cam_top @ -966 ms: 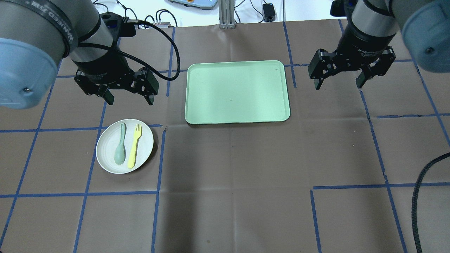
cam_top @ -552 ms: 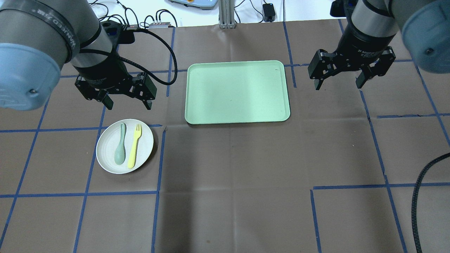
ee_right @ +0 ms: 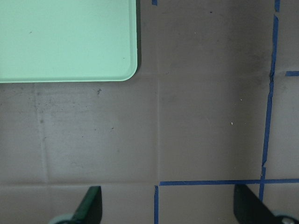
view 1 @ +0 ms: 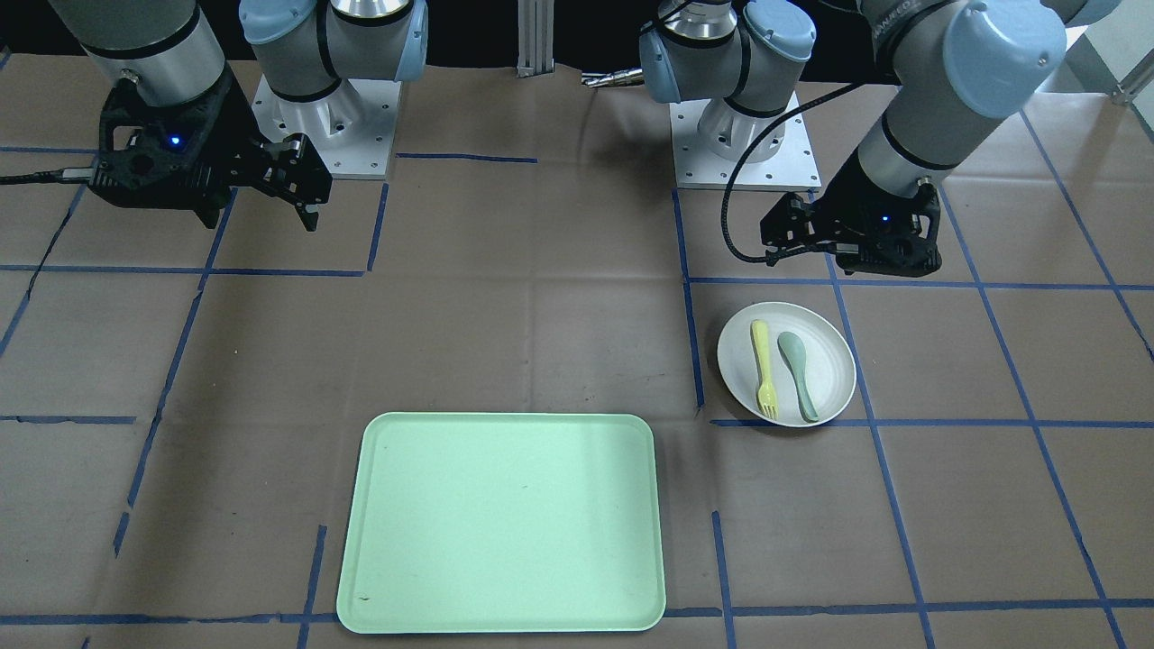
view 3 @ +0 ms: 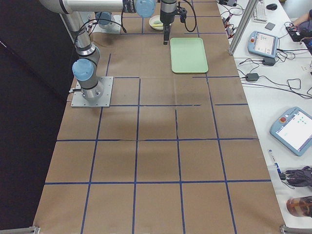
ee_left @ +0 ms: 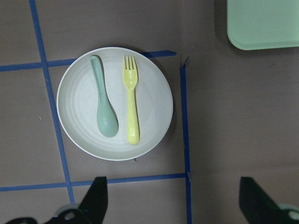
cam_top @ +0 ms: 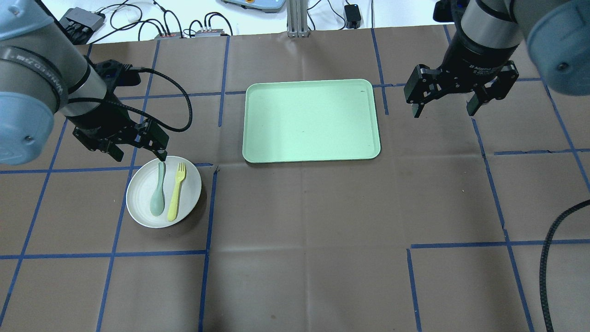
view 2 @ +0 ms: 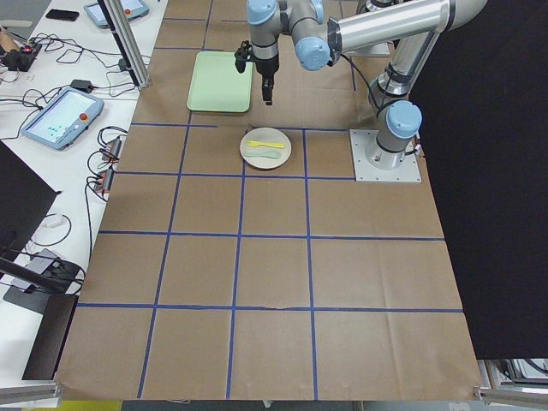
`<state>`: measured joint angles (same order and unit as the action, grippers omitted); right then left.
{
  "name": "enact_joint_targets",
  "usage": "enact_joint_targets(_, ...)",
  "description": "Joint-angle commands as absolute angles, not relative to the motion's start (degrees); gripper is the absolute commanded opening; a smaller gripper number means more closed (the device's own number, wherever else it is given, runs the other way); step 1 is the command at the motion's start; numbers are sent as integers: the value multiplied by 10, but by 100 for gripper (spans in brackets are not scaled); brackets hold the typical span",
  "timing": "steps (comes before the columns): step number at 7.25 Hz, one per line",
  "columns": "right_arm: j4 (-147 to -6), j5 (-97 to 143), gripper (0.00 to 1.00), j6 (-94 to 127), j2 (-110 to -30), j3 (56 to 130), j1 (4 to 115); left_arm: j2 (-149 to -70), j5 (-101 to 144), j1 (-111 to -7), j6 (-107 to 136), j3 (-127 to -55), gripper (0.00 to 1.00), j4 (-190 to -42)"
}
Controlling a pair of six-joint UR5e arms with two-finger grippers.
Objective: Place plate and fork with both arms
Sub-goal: 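Move the left gripper down to the rim of the white plate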
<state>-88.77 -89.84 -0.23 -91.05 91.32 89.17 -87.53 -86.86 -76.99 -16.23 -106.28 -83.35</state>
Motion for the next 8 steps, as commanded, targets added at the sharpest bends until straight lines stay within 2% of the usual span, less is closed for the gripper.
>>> enact_joint_targets(1, -888, -897, 100, -3, -911, 913, 891, -882, -845, -693, -233, -1107, 100, -826)
enact_joint_targets(3, -888, -896, 100, -2, -911, 914, 892, -893, -839, -656, -298, -1166, 100, -729)
enact_joint_targets(8, -888, -896, 100, -3, -911, 913, 891, -1000, -838, -586, -345, -1178, 99, -633)
